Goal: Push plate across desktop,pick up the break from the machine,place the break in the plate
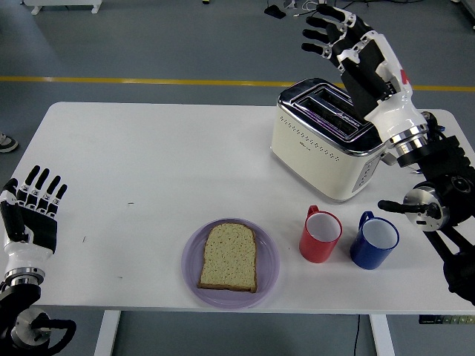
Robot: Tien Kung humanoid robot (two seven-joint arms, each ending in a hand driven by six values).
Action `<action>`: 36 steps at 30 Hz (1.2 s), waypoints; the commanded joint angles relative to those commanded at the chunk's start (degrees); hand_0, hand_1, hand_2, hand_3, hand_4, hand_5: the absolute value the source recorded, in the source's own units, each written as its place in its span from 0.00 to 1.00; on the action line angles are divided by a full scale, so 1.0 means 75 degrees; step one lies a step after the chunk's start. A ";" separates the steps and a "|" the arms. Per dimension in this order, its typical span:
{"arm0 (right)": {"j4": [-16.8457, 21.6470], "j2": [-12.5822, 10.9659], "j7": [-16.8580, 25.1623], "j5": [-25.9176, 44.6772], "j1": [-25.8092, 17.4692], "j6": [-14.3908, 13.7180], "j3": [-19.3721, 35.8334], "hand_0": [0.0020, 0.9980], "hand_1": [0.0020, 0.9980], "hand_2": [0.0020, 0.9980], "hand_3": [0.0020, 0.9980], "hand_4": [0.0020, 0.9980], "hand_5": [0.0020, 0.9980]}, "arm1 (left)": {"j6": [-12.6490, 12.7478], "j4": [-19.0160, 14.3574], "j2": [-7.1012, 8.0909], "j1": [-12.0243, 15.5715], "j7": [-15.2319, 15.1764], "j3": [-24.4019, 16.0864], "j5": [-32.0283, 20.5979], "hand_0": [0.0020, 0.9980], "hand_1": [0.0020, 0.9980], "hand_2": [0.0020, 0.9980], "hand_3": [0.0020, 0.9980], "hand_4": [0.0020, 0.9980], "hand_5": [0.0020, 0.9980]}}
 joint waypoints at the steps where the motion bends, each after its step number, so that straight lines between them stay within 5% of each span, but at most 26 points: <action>1: -0.0038 -0.0012 0.0004 0.0157 -0.0080 -0.0010 0.0228 0.69 0.69 0.69 0.70 0.52 0.41 | 0.0000 0.0002 0.0000 -0.0001 0.0003 0.0003 0.0001 0.81 0.82 0.87 0.78 0.50 1.00; 12: -0.1107 -0.0083 -0.0361 0.1185 -0.1310 0.0103 0.2185 0.70 0.70 0.70 0.71 0.49 0.45 | -0.0003 0.0056 0.0000 0.0034 0.0022 0.0010 0.0046 0.81 0.82 0.87 0.78 0.51 1.00; 17: -0.1384 -0.0019 -0.0958 0.1386 -0.1909 0.0293 0.2714 0.70 0.70 0.70 0.70 0.49 0.46 | -0.0009 0.0066 0.0000 0.0058 0.0031 0.0032 0.0049 0.81 0.82 0.87 0.78 0.50 1.00; 26: -0.1590 0.0208 -0.1678 0.1207 -0.2661 0.0710 0.2958 0.70 0.69 0.70 0.69 0.47 0.49 | -0.0025 0.0082 0.0000 0.0057 0.0041 0.0052 0.0049 0.81 0.82 0.87 0.78 0.50 1.00; 36: -0.1699 0.0334 -0.1703 0.1158 -0.3077 0.0871 0.3091 0.70 0.69 0.70 0.68 0.47 0.50 | -0.0047 0.0071 0.0000 0.0109 0.0040 0.0068 0.0060 0.81 0.82 0.87 0.78 0.50 1.00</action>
